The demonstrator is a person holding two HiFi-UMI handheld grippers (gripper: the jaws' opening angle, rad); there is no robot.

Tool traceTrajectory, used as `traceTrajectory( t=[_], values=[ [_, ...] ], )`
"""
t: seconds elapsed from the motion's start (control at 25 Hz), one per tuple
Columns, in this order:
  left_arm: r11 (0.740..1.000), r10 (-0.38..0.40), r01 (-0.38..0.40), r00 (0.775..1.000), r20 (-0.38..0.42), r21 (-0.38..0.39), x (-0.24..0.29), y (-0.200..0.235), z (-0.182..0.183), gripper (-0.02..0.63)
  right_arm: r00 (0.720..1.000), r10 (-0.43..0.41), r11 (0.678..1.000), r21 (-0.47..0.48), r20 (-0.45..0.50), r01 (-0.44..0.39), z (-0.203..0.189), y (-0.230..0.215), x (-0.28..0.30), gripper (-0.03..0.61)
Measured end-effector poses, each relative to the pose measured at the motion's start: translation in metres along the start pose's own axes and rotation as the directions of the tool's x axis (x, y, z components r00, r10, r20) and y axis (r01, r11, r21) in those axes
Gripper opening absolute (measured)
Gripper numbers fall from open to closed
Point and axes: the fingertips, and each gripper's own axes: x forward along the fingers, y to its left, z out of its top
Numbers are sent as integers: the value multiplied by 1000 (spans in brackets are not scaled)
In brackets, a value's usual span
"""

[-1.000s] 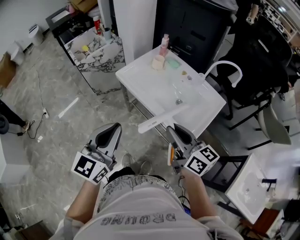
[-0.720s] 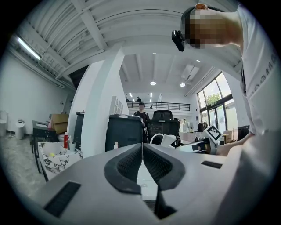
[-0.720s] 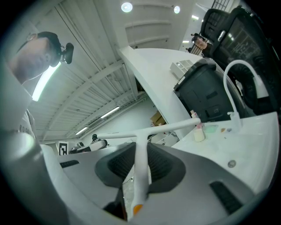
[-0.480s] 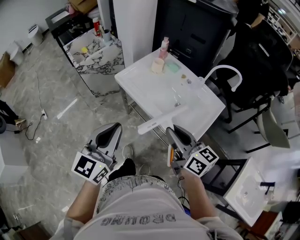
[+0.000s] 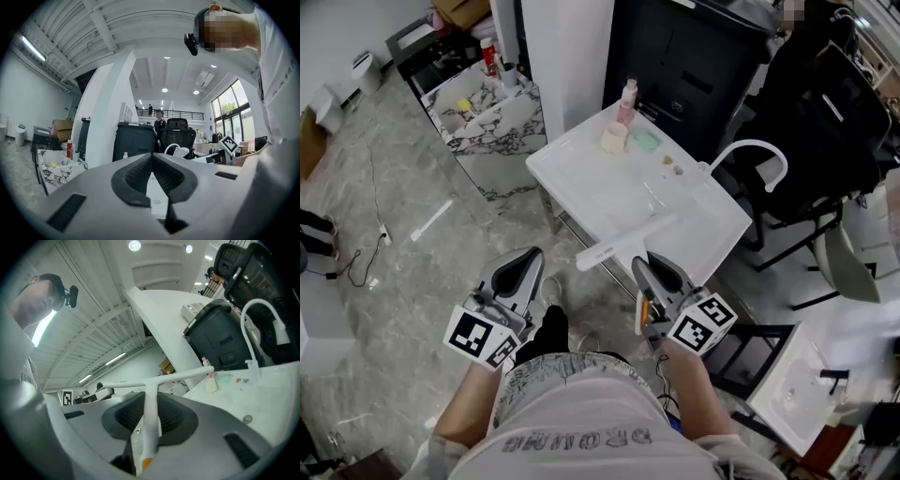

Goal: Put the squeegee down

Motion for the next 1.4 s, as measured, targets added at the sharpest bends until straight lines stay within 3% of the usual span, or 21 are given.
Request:
traceTrajectory(
  t=[1.4],
  values=[
    [995,-72,66,995,-69,-80,117,183,-21,23,995,-84,996,30,-47,86,34,-75,184,91]
  ],
)
